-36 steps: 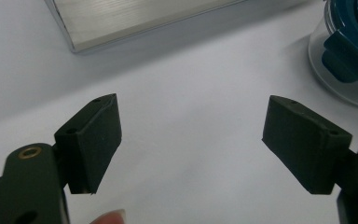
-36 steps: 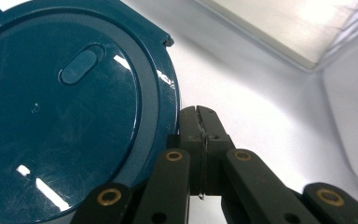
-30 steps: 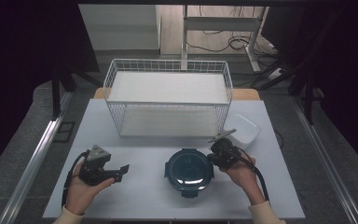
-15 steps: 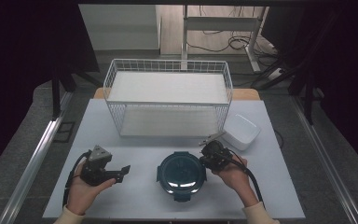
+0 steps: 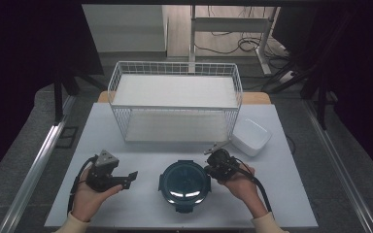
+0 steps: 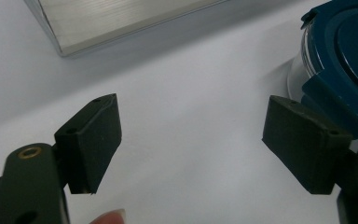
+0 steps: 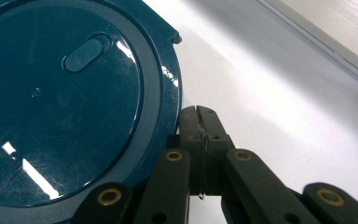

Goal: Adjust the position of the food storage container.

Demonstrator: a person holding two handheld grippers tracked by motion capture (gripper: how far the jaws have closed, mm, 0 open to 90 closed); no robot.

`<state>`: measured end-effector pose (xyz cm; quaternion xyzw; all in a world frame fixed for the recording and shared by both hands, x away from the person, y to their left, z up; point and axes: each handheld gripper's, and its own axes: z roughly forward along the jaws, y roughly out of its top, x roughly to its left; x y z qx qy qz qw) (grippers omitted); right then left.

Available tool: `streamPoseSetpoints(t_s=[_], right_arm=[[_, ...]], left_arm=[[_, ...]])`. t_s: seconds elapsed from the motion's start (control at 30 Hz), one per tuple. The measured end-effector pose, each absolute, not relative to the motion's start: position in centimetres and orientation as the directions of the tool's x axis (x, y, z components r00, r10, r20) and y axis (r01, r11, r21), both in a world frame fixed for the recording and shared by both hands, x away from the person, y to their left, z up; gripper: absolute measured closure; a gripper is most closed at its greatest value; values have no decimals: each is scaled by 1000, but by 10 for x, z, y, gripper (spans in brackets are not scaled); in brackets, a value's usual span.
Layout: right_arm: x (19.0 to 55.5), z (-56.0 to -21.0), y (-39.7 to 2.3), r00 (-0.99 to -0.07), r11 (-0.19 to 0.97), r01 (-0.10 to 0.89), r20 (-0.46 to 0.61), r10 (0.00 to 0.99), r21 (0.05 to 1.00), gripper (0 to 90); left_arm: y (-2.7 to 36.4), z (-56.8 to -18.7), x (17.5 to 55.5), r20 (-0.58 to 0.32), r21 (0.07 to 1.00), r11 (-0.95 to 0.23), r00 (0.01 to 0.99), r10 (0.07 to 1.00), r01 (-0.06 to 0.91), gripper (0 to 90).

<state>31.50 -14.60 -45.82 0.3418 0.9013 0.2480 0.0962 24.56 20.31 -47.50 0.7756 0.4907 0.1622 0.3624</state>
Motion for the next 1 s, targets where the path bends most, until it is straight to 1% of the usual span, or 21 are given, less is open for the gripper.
streamPoseSetpoints(t_s=[0.17,0.27,0.33,0.57,0.6,0.63,0.67,0.7,0.73,0.77,0.8,0.83,0.9,1.0], right_arm=[[316,-458,-152,-765,634,552,26,643,542,894],[318,-454,-162,-746,605,556,21,666,570,894],[318,-447,-176,-726,562,569,46,686,600,893],[313,-440,-197,-714,499,575,100,693,649,885],[312,-440,-199,-714,492,575,108,691,654,855],[311,-441,-203,-716,481,570,116,688,666,700],[311,-441,-203,-716,481,570,116,688,666,700],[310,-441,-203,-716,472,564,116,689,678,608],[306,-441,-205,-703,446,564,121,701,695,408],[306,-441,-205,-703,446,564,121,701,695,408],[302,-440,-207,-696,430,559,119,708,709,324],[302,-440,-207,-696,430,559,119,708,709,324],[296,-440,-213,-693,412,556,128,710,722,267],[290,-444,-225,-666,372,566,143,732,736,214]], left_arm=[[202,-474,247,-114,727,-251,474,873,639,193],[203,-475,247,-123,728,-245,473,872,640,193],[205,-476,248,-130,732,-234,469,873,640,194],[214,-479,249,-156,738,-207,460,874,643,198],[214,-479,248,-159,739,-203,459,874,642,199],[215,-480,247,-160,736,-204,459,874,645,199],[215,-480,247,-160,736,-204,459,874,645,199],[215,-481,248,-161,735,-205,460,873,646,199],[214,-480,248,-162,735,-205,461,872,646,199],[214,-480,249,-162,737,-205,463,872,644,199],[212,-478,250,-160,740,-208,469,869,639,199],[212,-478,250,-160,740,-208,469,869,639,198],[210,-475,250,-157,744,-212,474,866,634,198],[209,-473,250,-156,747,-210,474,867,631,198]])
